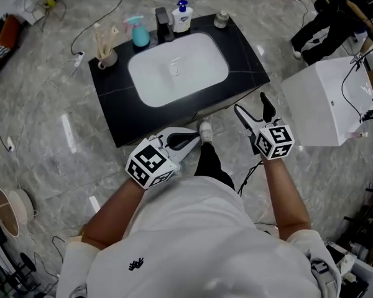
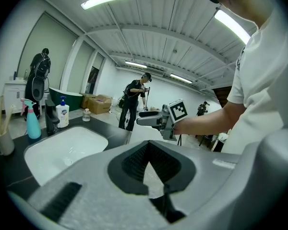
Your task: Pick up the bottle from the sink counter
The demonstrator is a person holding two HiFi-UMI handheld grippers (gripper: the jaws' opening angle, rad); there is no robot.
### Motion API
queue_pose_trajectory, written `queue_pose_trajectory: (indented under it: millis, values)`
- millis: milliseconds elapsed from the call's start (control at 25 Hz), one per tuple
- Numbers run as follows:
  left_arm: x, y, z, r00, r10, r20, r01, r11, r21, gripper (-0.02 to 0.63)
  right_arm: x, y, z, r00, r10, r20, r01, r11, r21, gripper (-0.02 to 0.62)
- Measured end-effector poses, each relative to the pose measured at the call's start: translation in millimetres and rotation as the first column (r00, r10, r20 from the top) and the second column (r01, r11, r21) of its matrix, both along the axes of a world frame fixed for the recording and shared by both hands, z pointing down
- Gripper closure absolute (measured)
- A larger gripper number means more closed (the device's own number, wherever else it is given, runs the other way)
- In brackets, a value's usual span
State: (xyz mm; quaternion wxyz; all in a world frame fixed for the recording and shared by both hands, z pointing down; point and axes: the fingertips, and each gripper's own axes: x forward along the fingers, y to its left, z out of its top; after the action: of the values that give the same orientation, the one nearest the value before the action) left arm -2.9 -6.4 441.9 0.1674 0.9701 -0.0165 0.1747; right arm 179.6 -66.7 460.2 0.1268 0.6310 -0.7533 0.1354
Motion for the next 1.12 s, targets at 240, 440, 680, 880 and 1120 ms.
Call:
queue_pose_trajectory:
  millis: [240,440,680,880,1120]
  values:
    - [28.1,-57.9,-5.5,0.997,-0.079,0.012,0.079,0.997,0.007,0.601,39.5,-84.7,8.9,0.998,-0.06,-0.009,0.06,0.998,0.002,0.146]
    - [52.8,-105.7,-13.7,0.987,-0.161,0.027,0.161,0.987,0.011,0.601,77.1,-161.5,22.6,0.994,-0.107,-0.016,0.107,0.994,-0.021,0.146]
    - [77.3,-153.3,-11.6,0.964,-0.262,0.053,0.262,0.965,0.004,0.601,113.5,-248.5,51.6,0.986,-0.164,-0.032,0.162,0.985,-0.053,0.146]
    - [94.8,-183.0,-3.0,0.942,-0.325,0.08,0.326,0.945,-0.006,0.601,135.7,-315.9,83.8,0.979,-0.199,-0.041,0.195,0.978,-0.079,0.146]
    - [106.6,-210.5,0.3,0.909,-0.404,0.106,0.407,0.913,-0.009,0.601,157.4,-379.4,124.0,0.98,-0.199,-0.022,0.195,0.974,-0.113,0.146]
